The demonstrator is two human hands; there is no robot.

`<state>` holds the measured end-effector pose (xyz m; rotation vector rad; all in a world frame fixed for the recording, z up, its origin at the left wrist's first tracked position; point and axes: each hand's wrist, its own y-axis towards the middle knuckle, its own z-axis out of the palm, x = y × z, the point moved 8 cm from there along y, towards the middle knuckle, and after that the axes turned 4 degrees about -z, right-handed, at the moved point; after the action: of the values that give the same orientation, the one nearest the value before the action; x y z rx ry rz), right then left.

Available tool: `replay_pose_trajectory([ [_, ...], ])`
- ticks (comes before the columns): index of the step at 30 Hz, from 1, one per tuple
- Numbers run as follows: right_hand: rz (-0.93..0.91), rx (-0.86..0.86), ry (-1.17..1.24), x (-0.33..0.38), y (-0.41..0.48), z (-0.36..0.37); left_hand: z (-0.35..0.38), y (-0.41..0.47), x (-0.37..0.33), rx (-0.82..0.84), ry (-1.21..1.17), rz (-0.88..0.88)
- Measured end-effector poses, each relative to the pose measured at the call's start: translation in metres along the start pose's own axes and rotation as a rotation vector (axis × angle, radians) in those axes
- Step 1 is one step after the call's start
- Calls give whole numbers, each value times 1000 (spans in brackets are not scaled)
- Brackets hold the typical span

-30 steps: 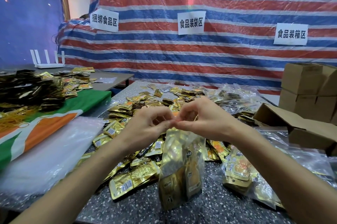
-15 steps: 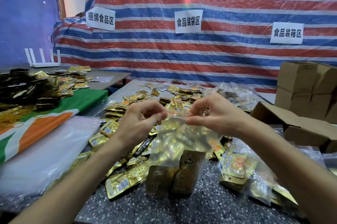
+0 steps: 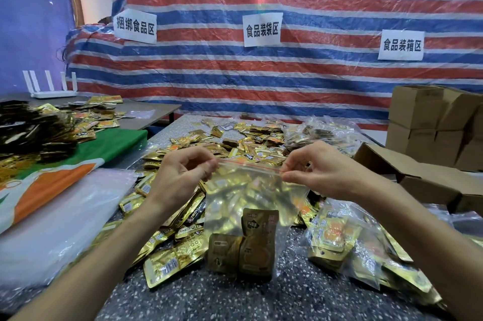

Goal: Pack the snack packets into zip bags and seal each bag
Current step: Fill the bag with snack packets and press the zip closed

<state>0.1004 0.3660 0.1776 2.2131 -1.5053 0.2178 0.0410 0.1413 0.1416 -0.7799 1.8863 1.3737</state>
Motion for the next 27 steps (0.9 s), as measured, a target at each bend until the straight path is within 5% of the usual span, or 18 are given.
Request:
replay_pose_trajectory([
  [18,46,-51,-112,-26,-20,-8,-11,1,18,-25,10,-47],
  [27,-19,-147,94,-23,-31,-20,-8,-1,6,-33,45,-55],
])
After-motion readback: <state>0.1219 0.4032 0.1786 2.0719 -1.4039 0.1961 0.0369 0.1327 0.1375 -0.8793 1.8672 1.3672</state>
